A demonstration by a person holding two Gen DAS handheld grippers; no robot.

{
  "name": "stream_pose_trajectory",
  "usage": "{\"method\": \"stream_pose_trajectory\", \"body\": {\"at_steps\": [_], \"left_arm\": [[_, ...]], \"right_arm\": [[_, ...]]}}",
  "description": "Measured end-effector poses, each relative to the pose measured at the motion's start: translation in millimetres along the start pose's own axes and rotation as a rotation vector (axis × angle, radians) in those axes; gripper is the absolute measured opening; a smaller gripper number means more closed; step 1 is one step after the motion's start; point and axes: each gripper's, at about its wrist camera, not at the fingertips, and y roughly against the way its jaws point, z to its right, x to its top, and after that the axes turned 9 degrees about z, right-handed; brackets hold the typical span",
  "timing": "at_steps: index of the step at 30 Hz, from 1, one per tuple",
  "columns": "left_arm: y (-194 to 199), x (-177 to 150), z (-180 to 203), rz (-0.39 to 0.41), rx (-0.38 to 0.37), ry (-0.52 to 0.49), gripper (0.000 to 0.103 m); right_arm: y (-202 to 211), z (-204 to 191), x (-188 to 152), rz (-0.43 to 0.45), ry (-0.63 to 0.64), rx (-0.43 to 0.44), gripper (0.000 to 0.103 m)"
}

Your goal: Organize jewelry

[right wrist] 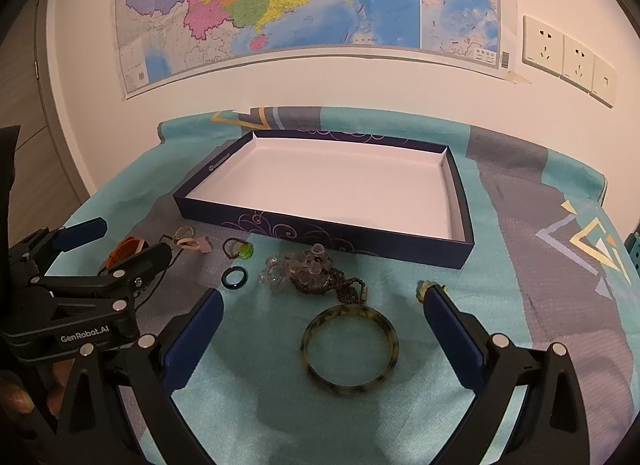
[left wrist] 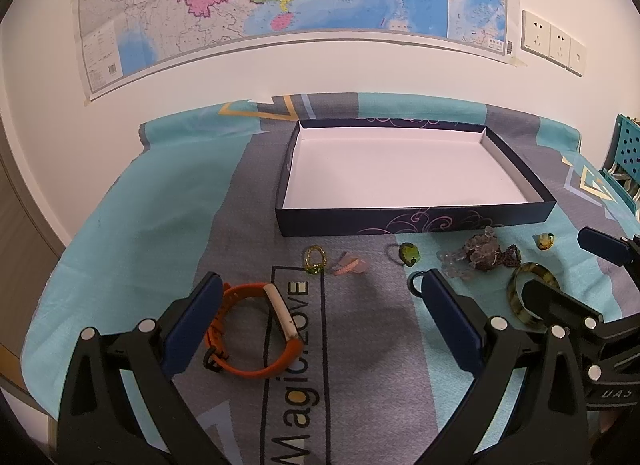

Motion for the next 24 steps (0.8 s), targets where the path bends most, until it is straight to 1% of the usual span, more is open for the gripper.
{"method": "stream_pose_trajectory", "body": {"at_steps": [24], "left_arm": [[0.5,-0.8,0.8,0.0,-0.005,0.002,0.098]], "right_arm": [[-0.4,-0.1,0.8,-0.001,0.0,0.008,0.097]]}}
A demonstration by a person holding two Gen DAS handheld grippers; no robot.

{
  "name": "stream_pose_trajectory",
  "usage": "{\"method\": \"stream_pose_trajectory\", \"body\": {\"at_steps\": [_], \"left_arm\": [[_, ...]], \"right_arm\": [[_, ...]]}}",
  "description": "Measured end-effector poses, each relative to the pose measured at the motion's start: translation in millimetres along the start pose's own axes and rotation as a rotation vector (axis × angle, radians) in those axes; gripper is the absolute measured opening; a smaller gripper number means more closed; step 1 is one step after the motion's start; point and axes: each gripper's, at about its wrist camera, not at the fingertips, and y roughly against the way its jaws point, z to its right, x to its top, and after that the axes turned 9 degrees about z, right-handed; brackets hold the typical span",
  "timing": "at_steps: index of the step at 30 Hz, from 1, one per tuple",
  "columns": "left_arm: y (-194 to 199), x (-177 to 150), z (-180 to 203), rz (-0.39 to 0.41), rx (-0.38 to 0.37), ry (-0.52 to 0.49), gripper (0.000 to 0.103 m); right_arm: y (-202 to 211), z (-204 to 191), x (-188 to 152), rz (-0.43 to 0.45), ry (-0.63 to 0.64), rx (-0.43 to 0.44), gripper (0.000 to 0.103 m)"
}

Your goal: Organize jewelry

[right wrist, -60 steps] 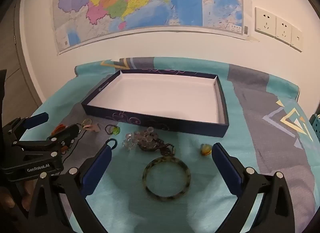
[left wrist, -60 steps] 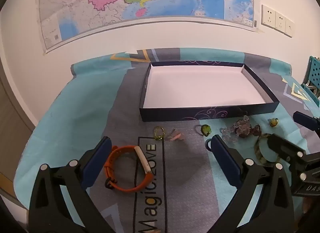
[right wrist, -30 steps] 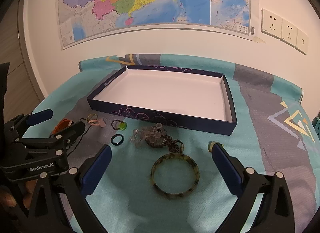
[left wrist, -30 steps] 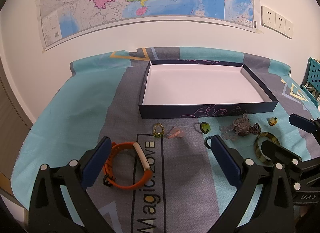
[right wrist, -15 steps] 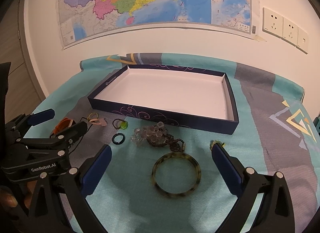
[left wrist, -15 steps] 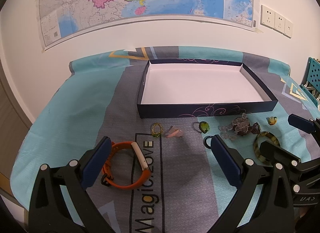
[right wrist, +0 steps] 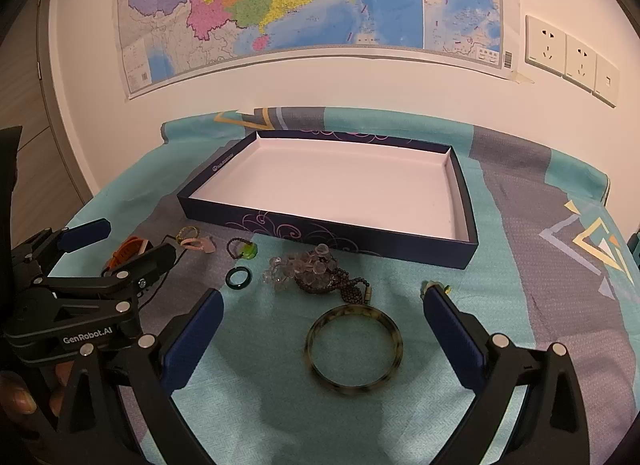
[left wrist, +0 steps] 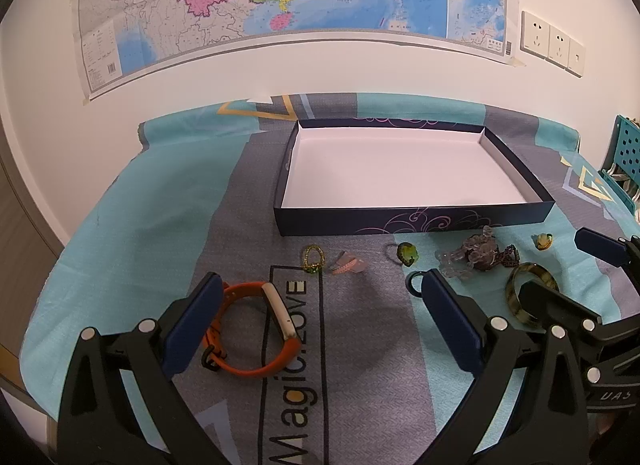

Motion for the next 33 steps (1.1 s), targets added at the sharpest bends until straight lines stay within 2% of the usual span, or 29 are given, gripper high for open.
{"method": "stream_pose_trajectory", "body": {"at_steps": [33], "left_arm": [[1.3,0.4,1.5,-0.001,-0.004,0.004,0.098]], "right_arm": [[0.1,-0.7,-0.9,-0.001,0.002,0.008,0.097]]}}
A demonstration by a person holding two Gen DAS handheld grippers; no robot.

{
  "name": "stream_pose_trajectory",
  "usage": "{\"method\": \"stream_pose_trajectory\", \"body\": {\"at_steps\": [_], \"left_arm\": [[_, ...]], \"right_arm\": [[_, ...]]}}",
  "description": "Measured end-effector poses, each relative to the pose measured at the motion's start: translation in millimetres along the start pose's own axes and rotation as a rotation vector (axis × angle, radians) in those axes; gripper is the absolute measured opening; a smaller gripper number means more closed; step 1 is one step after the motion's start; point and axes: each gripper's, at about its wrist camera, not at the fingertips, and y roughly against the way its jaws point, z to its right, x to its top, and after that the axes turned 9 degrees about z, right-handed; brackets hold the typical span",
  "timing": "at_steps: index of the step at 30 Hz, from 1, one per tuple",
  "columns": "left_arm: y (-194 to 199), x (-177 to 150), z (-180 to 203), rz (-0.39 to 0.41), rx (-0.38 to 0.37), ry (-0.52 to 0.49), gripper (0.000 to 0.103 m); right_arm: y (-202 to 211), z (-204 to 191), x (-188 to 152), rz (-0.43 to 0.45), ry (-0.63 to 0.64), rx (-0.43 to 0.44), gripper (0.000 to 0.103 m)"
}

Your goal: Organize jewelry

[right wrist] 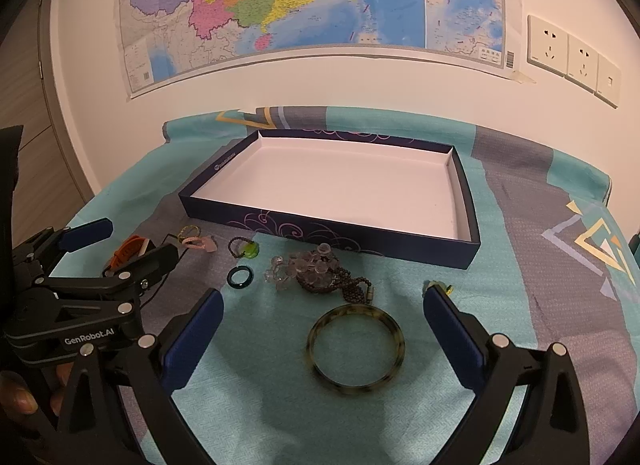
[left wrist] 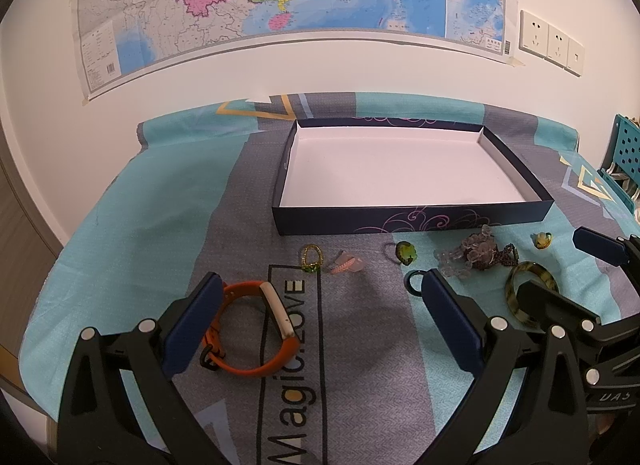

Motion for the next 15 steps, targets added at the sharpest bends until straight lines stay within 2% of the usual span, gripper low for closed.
{"method": "stream_pose_trajectory", "body": {"at_steps": [15], "left_arm": [[-1.1,-0.6,1.0,-0.002,-0.007,-0.003,0.098]], "right_arm": [[0.4,2.3,2.4,-0.004,0.002,0.003,0.097]]}}
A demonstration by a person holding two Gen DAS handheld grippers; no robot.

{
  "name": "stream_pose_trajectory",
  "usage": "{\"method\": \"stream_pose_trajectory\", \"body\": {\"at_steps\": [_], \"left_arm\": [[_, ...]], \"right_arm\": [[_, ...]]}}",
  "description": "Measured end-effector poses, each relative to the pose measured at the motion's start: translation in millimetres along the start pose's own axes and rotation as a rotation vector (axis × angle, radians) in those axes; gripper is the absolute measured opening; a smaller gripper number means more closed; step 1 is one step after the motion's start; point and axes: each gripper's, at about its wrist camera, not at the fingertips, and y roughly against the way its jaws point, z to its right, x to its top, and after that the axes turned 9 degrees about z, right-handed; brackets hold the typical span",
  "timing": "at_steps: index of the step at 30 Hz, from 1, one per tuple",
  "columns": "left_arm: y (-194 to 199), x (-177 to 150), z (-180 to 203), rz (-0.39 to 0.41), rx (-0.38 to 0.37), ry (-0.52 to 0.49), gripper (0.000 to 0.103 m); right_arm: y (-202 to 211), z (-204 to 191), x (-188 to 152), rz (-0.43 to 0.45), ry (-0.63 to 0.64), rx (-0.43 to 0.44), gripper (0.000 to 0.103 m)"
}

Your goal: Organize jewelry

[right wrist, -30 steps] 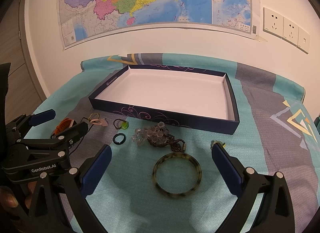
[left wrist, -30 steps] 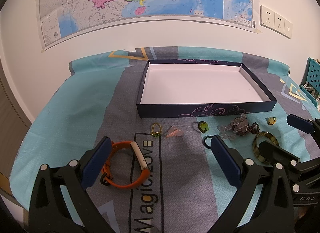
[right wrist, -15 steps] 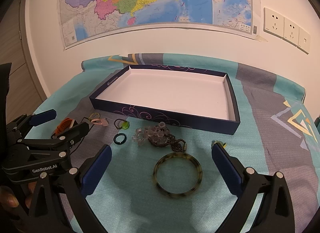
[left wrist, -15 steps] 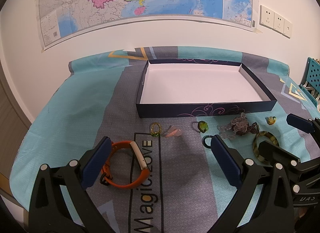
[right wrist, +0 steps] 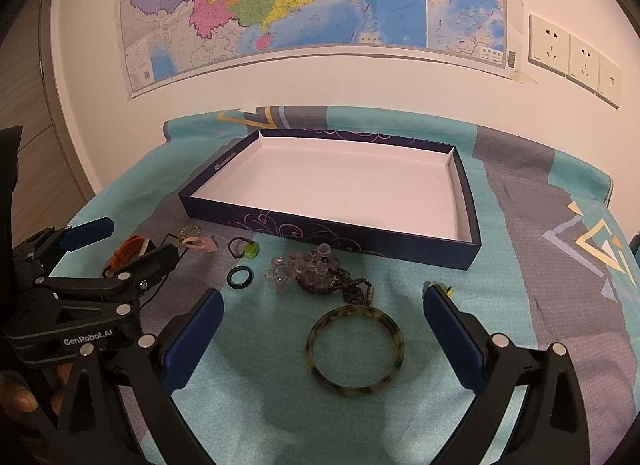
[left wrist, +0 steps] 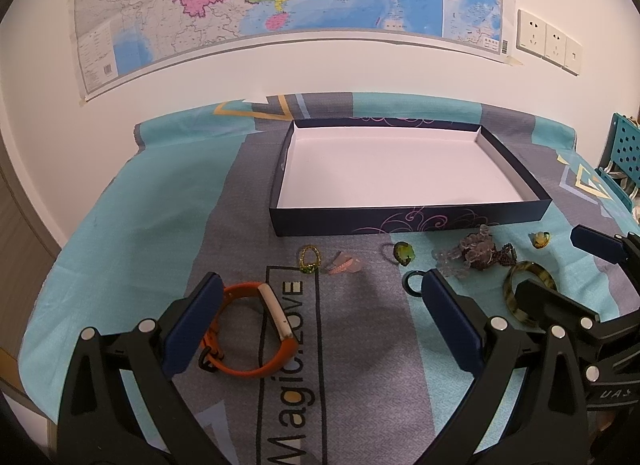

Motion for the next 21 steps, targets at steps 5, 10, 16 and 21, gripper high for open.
{"method": "stream_pose_trajectory", "body": {"at_steps": [5,10,16,21], "left_arm": [[0.2,0.9,1.4,-0.001,-0.007,-0.002,0.098],[-0.6,1.8,-1.7,-0.003,-0.01,-0.001,0.098],[-3.7,4.5,-22.2,-0.01,-0.031,0.004,0.098],[-9.0,1.2,-47.4,-0.034,-0.043,0.012,0.098]], "right_arm": [[0.2,0.7,0.7,-0.002,0.0,0.002,0.096],[-0.2,4.7,-0.1,-0.009,0.007,-0.002,0.094],[-2.3,23.7,-7.7,-0.061,-0.005,-0.028,0.082],[-8.4,43.8,-21.8,-0.14,-0.043,-0.024,0.06]]}}
